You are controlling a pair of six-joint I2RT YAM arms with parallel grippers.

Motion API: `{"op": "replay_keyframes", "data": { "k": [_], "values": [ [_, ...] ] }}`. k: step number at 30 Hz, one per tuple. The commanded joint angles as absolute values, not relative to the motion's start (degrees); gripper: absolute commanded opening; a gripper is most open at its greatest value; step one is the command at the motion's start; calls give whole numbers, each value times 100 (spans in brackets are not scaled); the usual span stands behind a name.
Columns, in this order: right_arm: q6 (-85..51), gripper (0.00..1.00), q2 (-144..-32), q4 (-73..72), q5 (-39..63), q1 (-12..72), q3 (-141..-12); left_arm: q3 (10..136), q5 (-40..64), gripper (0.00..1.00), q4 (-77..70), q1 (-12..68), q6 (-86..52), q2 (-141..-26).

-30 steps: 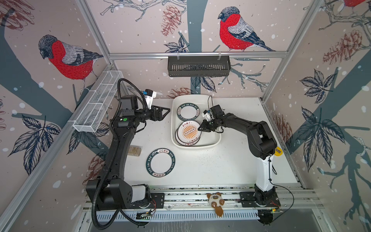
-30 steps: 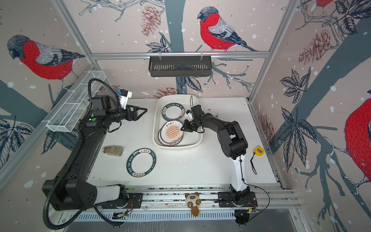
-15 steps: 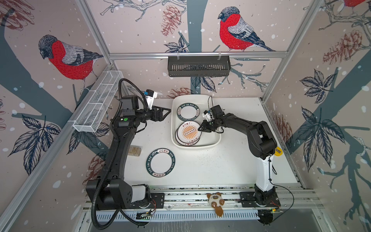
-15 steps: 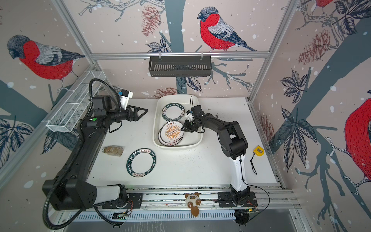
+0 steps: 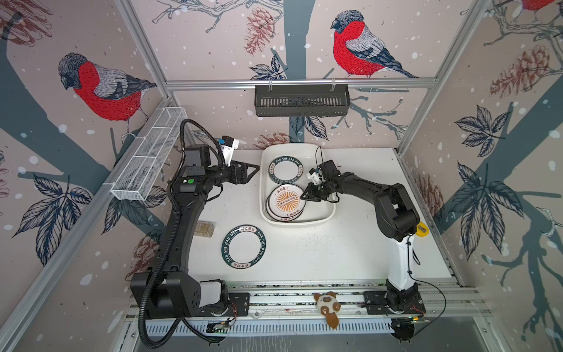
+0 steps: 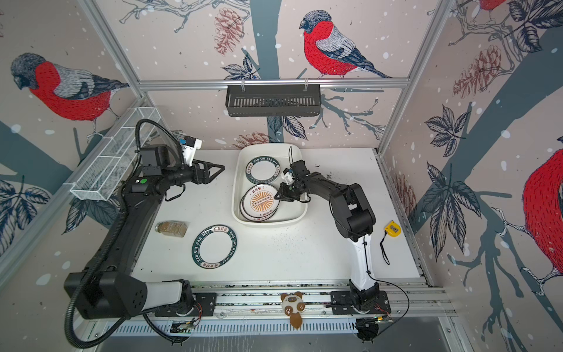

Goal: Place the plates into the plastic bin on the countertop
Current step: Place the plate in the plastic bin.

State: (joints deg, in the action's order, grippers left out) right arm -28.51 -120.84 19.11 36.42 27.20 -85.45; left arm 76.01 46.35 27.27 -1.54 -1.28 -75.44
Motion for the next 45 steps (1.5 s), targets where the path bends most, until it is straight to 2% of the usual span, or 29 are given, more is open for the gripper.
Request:
{"op": "replay_keyframes", "data": {
  "k": [1,18,34,41,45],
  "values": [
    [-2777,24,-12065,1977,3577,2728,-8534,7603,4658,84,2663,-147,-90,-7498],
    [-2702,29,-11963,2091,3451,2729,-8525,7604,4658,84,2682,-149,-88,-7473],
    [-2708,30,-11782,2128,3362,2739,-8583,7635,4480,85,2781,-131,93,-7436],
    [-2820,29,-11359,1824,3162,2738,-8260,8065,4371,92,3651,-131,1377,-7475],
    [-2883,29,-10921,1604,2960,2779,-7920,7816,4400,96,4068,-162,2392,-7365]
  ]
}}
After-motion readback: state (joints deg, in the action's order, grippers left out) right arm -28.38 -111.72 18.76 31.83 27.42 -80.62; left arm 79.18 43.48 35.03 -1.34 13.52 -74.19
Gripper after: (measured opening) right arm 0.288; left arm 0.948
